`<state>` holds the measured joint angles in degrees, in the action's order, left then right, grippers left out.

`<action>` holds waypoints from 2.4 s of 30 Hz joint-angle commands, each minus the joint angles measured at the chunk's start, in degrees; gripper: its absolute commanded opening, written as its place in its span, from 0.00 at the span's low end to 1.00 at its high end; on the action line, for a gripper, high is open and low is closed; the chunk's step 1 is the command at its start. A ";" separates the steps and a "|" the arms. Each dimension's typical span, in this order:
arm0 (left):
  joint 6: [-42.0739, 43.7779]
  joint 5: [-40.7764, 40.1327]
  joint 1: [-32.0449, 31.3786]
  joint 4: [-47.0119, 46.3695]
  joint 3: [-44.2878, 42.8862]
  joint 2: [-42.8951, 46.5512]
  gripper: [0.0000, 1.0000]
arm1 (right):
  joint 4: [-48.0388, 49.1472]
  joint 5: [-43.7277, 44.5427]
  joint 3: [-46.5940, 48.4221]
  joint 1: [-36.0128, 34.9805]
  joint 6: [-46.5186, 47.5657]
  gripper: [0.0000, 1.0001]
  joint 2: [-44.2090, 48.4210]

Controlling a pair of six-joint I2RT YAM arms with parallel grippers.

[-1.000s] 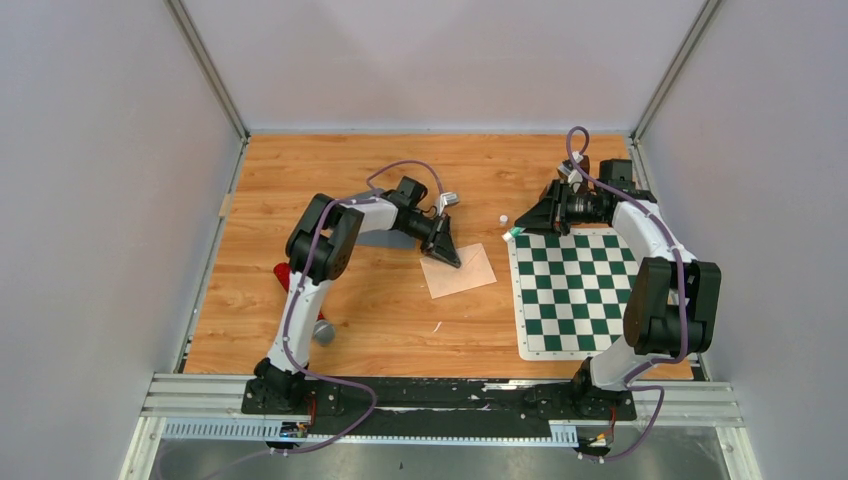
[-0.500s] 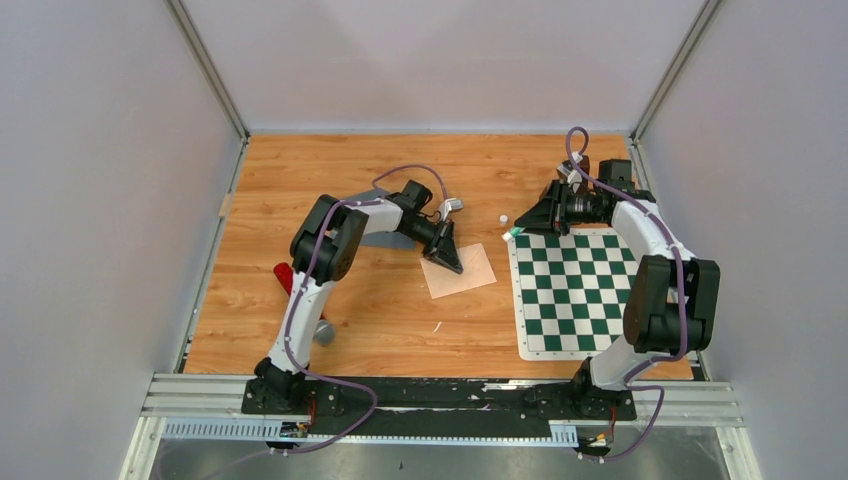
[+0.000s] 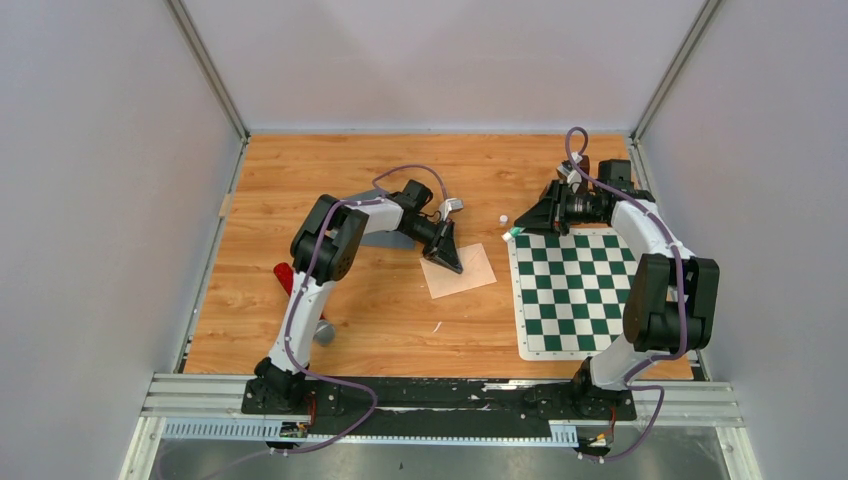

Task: Place the letter into the envelope and seal it
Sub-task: Seal the envelope flap on the envelope, then adjust the envelope.

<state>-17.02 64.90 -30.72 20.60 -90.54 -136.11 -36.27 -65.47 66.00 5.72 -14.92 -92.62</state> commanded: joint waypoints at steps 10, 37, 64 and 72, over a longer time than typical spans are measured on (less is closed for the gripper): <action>5.41 -6.91 0.36 3.20 -1.72 -2.32 0.13 | 1.86 -0.90 2.05 0.35 -0.11 0.00 -1.06; 56.89 -41.75 11.83 22.77 -15.75 20.66 0.60 | 1.38 0.61 11.13 0.35 1.95 0.00 -2.02; 72.32 -37.81 18.64 51.60 -48.98 -7.69 0.60 | -0.32 2.46 8.61 0.35 4.47 0.00 1.13; 64.25 -30.21 24.11 49.74 -49.19 -2.44 0.65 | -0.31 2.37 7.21 0.35 4.70 0.00 1.86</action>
<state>51.59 28.32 -10.87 70.26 -138.37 -145.14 -37.30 -62.50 73.82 5.72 -11.64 -92.62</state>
